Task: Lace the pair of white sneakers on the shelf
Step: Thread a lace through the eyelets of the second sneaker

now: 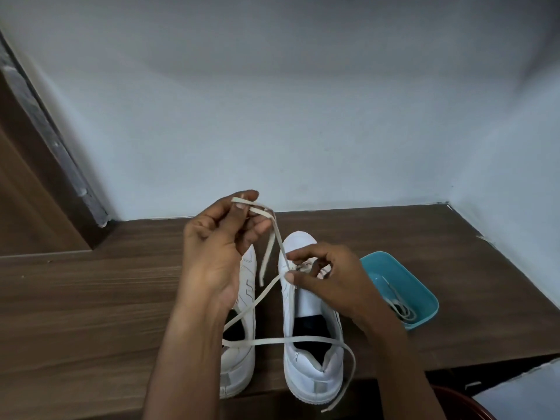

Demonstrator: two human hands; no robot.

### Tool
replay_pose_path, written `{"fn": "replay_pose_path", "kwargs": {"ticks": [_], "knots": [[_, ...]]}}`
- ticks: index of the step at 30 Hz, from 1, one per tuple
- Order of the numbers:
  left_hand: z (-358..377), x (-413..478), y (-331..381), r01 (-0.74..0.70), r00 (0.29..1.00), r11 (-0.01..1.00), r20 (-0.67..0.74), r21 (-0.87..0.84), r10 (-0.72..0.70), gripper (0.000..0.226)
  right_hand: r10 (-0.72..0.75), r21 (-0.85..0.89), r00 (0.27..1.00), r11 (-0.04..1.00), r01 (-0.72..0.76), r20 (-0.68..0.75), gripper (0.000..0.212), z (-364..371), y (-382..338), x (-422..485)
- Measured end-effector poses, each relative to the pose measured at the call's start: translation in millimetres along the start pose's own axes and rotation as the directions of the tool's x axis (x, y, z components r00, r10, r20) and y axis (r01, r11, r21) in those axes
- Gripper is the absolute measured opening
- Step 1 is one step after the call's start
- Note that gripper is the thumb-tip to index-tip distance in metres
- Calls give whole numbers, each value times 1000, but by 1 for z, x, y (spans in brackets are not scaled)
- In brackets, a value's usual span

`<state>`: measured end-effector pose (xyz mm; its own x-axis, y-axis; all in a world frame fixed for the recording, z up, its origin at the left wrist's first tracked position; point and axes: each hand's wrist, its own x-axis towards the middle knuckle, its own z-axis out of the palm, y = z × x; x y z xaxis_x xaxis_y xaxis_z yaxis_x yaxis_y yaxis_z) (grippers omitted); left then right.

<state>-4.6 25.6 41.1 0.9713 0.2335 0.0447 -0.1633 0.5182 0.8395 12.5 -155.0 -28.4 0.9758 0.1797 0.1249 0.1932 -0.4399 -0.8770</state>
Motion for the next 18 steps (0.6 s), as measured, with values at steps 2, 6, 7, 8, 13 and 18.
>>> {"fn": "replay_pose_path", "kwargs": {"ticks": [2, 6, 7, 8, 13, 18], "knots": [[0, 1, 3, 66, 998, 981, 27, -184, -62, 14, -80, -98, 996, 992, 77, -28, 12, 11, -1, 2], [-22, 7, -2, 95, 994, 982, 38, 161, -102, 19, -202, -3, 977, 979, 202, -72, 6, 20, -6, 5], [-29, 10, -8, 92, 993, 918, 38, 387, -116, 25, -193, 129, 977, 970, 204, -91, 8, 19, -10, 4], [-34, 11, -12, 80, 992, 800, 32, 594, -123, 33, -176, 249, 978, 948, 200, -116, 13, 17, -14, 4], [-41, 11, -26, -130, 932, 444, 262, 886, -249, 41, -155, 525, 973, 821, 224, -173, 13, 18, -36, 1], [-26, 6, -39, -240, 920, 444, 348, 863, -178, 25, -104, 687, 982, 703, 184, -157, 15, 19, -52, -2]]}}
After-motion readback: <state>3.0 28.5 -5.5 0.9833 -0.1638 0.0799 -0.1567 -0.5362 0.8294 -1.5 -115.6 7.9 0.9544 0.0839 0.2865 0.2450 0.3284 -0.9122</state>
